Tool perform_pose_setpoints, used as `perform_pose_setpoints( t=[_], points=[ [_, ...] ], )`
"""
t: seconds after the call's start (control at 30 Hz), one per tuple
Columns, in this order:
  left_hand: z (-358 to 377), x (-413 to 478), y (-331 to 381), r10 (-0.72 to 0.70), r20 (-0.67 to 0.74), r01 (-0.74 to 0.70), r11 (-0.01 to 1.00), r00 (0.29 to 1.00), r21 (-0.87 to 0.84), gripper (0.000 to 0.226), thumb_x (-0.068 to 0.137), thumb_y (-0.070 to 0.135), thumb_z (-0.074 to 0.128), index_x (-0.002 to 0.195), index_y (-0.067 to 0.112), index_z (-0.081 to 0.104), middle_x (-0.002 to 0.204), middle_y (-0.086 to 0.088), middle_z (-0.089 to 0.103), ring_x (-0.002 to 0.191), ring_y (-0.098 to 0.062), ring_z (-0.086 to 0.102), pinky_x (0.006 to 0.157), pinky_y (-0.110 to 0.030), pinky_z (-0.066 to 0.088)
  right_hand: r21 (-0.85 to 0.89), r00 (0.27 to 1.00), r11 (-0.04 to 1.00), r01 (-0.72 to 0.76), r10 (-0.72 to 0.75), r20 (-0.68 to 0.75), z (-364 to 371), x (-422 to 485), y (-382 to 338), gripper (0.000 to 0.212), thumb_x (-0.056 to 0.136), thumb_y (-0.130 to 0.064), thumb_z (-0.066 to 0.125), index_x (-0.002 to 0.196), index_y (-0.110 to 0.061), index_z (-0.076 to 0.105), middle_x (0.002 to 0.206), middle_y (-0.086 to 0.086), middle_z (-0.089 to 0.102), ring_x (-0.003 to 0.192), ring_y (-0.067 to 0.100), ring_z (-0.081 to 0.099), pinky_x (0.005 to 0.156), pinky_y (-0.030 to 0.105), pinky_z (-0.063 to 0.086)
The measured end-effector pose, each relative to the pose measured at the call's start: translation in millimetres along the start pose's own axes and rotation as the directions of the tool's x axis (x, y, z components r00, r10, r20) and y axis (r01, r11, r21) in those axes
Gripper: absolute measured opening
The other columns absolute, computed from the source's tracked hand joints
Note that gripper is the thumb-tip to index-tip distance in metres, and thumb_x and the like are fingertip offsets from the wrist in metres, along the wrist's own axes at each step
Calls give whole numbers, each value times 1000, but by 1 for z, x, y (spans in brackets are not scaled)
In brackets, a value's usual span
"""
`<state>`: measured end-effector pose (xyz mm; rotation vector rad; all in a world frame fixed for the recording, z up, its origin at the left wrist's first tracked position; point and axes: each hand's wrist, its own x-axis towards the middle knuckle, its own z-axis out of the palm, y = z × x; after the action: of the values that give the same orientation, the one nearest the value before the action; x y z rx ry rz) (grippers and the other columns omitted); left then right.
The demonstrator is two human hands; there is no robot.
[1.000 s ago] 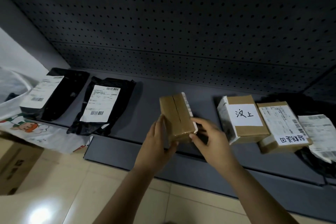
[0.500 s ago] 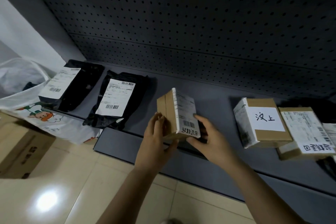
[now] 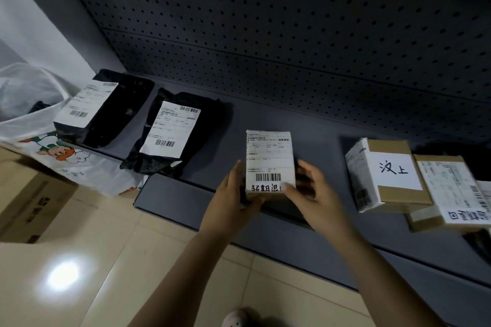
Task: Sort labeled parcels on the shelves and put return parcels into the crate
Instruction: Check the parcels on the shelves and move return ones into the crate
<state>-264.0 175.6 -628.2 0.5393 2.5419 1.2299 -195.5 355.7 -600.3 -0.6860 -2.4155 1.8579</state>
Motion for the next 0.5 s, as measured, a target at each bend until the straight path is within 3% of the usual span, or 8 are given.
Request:
perform_pose_setpoints(
  t=[0.1,0.17,0.23,0.37,0.5],
  points=[
    [0,6,0,3,68,1,998,998,-59,90,77,45,69,151,34,20,137,10,52,113,-1,56,89,-32,55,22,982,987,-158,155,111,1,9,7,53,85,-51,66,133,-41,47,120,-24,60,116,-1,55,102,23,42],
    [1,6,2,12,78,-5,996,997,-94,87,79,39,71,150,34,21,135,9,53,111,-1,58,86,-28,55,48,971,980,-191,182,154,1,10,12,70,70,-72,65,134,-51,45,125,-27,60,122,2,53,109,38,40],
    [2,4,4,26,59,-18,990,998,-141,84,83,26,72,150,30,23,135,7,53,111,-2,59,84,-24,55,102,971,979,-178,158,178,0,8,13,80,61,-82,64,133,-57,42,127,-30,58,124,1,51,111,42,38],
    [3,-2,9,81,-8,-81,982,997,-169,83,83,18,73,150,24,24,137,7,51,118,-1,55,84,-22,55,237,980,962,-137,97,173,-4,0,9,59,79,-57,61,134,-51,43,121,-34,60,121,-3,53,112,40,37],
    [1,-11,16,105,-52,-109,990,993,-92,87,83,25,74,151,27,21,143,10,45,124,0,50,93,-28,52,329,992,941,-76,39,118,-6,-11,1,41,94,-20,57,130,-38,46,112,-27,67,112,-2,61,100,28,48]
  ],
)
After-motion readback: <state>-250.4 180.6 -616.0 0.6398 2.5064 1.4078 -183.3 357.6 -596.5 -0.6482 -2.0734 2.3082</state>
